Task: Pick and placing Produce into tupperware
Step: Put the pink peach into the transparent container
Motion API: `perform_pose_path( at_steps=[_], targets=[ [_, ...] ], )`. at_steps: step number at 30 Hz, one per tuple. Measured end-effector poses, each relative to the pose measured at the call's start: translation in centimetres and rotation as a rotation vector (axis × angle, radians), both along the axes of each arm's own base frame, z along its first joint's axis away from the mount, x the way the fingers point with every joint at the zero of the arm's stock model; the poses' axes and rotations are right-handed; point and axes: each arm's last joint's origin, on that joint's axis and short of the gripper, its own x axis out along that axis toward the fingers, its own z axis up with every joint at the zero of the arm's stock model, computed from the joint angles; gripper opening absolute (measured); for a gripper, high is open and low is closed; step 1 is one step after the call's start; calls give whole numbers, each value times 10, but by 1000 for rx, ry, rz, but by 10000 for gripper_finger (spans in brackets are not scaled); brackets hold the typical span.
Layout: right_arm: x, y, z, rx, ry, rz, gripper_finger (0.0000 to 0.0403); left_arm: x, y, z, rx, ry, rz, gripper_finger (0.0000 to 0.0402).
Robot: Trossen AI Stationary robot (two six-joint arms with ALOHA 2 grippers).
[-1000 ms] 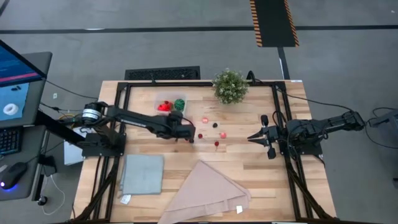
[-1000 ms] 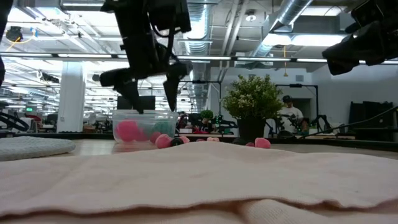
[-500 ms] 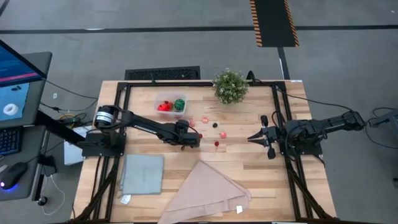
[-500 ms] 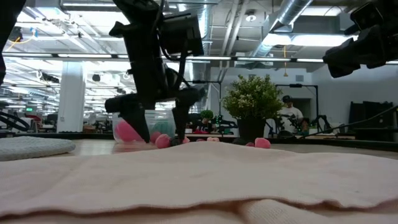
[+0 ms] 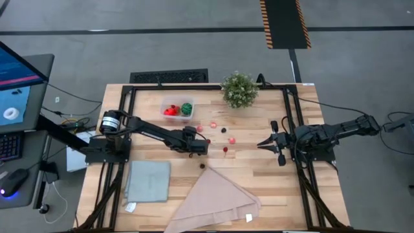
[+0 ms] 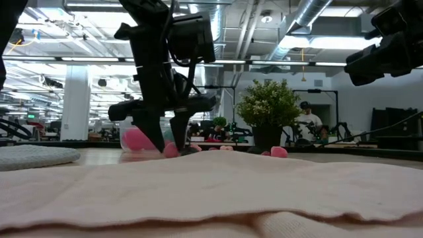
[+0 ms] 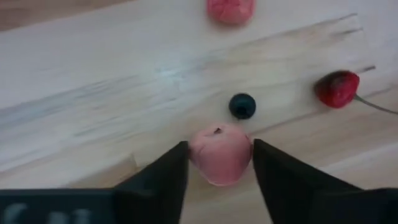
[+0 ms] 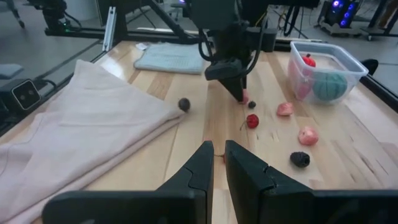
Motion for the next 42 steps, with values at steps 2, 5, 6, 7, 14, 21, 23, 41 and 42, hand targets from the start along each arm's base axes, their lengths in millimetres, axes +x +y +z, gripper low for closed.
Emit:
perform_pose_path(
  at_steps=[2, 5, 6, 7, 14, 21, 23, 41, 42],
  targets=[
    [0, 0, 0, -1, 2, 0, 64, -1, 0, 0, 8, 10, 3, 115],
    [0, 0, 0, -1, 4, 0, 64, -2, 1, 0, 13, 14, 10, 84],
    [0, 0, 0, -1, 4, 0, 64, -2, 1, 0, 15, 16, 14, 78],
    [0, 0, 0, -1, 4, -1, 64, -2, 1, 0, 17, 18, 15, 75],
    [0, 0, -1, -2, 6, 0, 64, -7, 0, 29, 69, 10, 18, 80],
    [0, 0, -1, -2, 10, 0, 64, -28, 5, 65, 135, -2, 97, 81],
    [0, 0, -1, -2, 11, 0, 64, -35, 14, 71, 147, 21, 129, 82],
    [-1, 0, -2, -4, 19, 0, 64, -52, 115, 83, 162, 36, 213, 104],
    [-1, 0, -2, -4, 19, 0, 64, -52, 116, 82, 154, 35, 213, 115]
  ],
)
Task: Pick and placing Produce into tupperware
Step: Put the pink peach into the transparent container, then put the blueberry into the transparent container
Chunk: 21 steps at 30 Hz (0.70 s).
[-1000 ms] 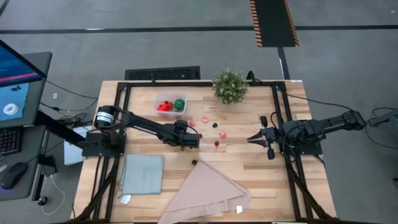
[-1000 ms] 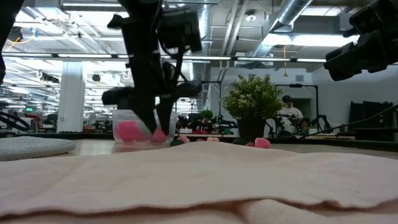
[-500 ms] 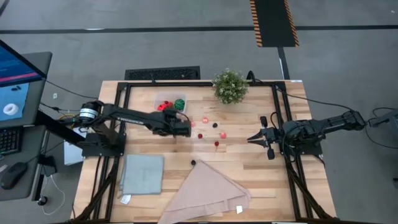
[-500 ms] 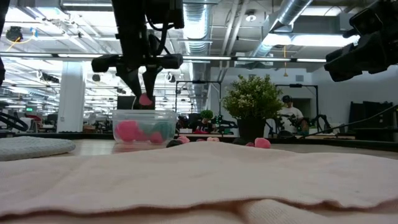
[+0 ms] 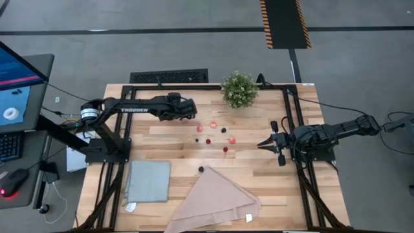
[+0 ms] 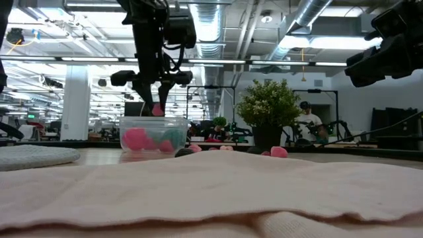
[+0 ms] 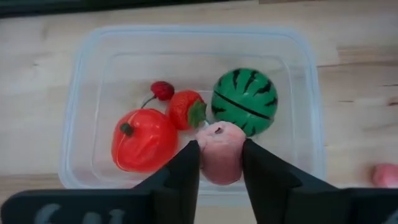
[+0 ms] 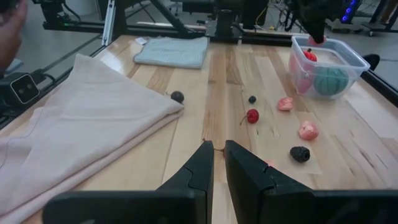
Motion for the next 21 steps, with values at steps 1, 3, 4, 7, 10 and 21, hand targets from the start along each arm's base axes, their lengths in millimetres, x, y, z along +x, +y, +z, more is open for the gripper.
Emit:
perform_pose_path(
  at_steps=[1, 3, 4, 7, 10, 21],
  targets=[
    [0, 0, 0, -1, 1, 0, 64, 0, 0, -1, -4, 1, 1, 129],
    [0, 0, 0, 0, 1, 0, 64, 1, 0, 0, 0, -6, -5, 163],
    [0, 0, 0, -1, 2, 0, 64, 2, -1, 0, 2, -10, -14, 181],
    [0, 0, 0, 0, 2, 0, 64, 5, -8, 1, 1, -23, -42, 231],
    [0, 0, 0, 0, 2, 0, 64, 10, -21, 1, 3, -33, -98, 261],
    [0, 0, 0, -1, 2, 0, 64, 26, -105, -1, 15, -107, -290, 254]
  ],
)
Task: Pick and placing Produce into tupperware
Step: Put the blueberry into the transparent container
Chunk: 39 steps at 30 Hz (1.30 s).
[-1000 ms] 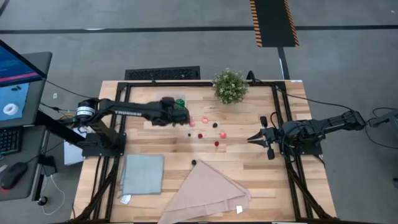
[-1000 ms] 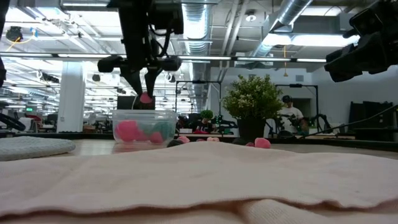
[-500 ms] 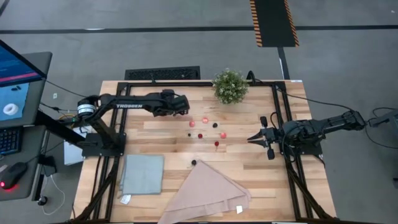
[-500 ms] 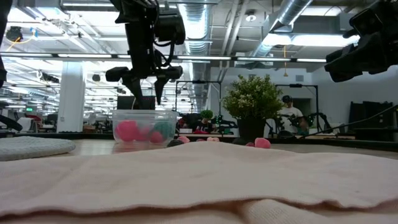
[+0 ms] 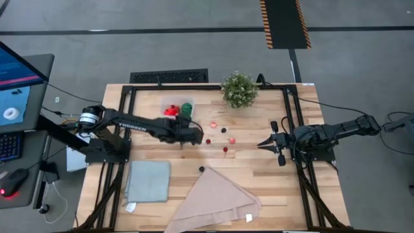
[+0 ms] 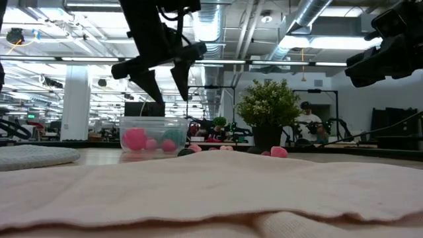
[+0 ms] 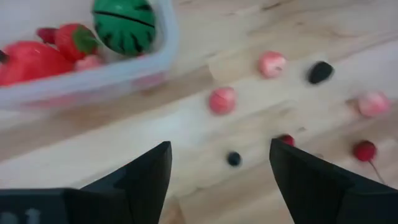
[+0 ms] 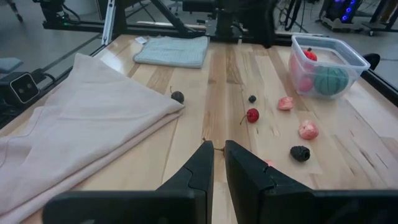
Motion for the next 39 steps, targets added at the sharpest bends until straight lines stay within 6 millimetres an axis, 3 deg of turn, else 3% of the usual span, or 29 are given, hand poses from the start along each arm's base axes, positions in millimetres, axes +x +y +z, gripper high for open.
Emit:
perform_pose_path(
  at_steps=[6, 14, 20, 34, 39],
  targets=[
    [0, 0, 0, 0, 1, 0, 64, 13, -11, -27, -63, 25, 7, 239],
    [0, 0, -1, -1, 5, 0, 64, 27, -6, -44, -74, 18, -44, 216],
    [0, 0, 0, 0, 0, 0, 64, 33, 1, -68, -119, 68, -21, 211],
    [0, 0, -1, -1, 5, 0, 64, 40, 12, -83, -143, 64, -8, 208],
    [0, 0, -1, -1, 3, 0, 64, 39, 12, -83, -143, 75, -4, 170]
  ],
)
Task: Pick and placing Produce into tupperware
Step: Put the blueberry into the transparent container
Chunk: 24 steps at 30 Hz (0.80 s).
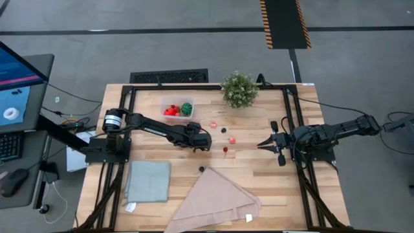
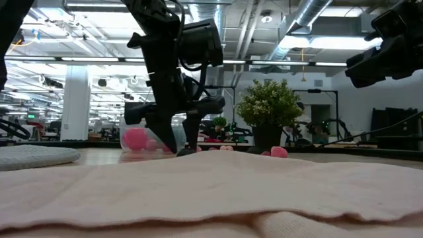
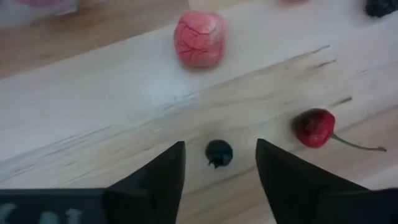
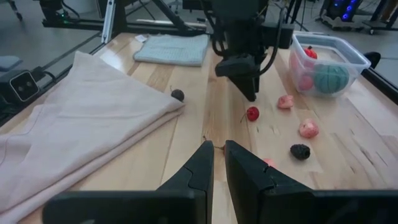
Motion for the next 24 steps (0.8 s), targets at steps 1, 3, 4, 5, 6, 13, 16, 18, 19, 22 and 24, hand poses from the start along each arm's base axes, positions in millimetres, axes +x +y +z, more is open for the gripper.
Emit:
perform_pose_path(
  at_steps=[1, 3, 4, 5, 6, 13, 16, 18, 19, 22, 24],
  targets=[
    [0, 0, 0, 0, 0, 0, 64, 0, 0, 0, -1, 3, 4, 157],
    [0, 0, 0, 0, 1, 0, 64, -1, 0, 0, -1, 8, 7, 133],
    [0, 0, 0, 0, 1, 0, 64, -1, 0, 0, -1, 9, 8, 121],
    [0, 0, 0, 0, 1, 0, 64, -1, 0, 0, -2, 9, 9, 112],
    [0, 0, 0, 0, 1, 0, 64, -1, 0, 0, -4, 10, 11, 103],
    [0, 0, 0, 0, 1, 0, 64, -1, 0, 0, -8, 8, 14, 83],
    [0, 0, 0, 0, 1, 0, 64, -1, 0, 0, -8, 8, 14, 80],
    [0, 0, 0, 0, 1, 0, 64, -1, 0, 0, -10, 6, 21, 74],
    [0, 0, 0, 0, 1, 0, 64, -1, 0, 0, -10, 6, 22, 68],
    [0, 0, 0, 0, 1, 0, 64, -1, 0, 0, -10, 5, 23, 49],
    [0, 0, 0, 0, 1, 0, 64, 0, 0, -3, -4, 7, 29, 36]
  ],
)
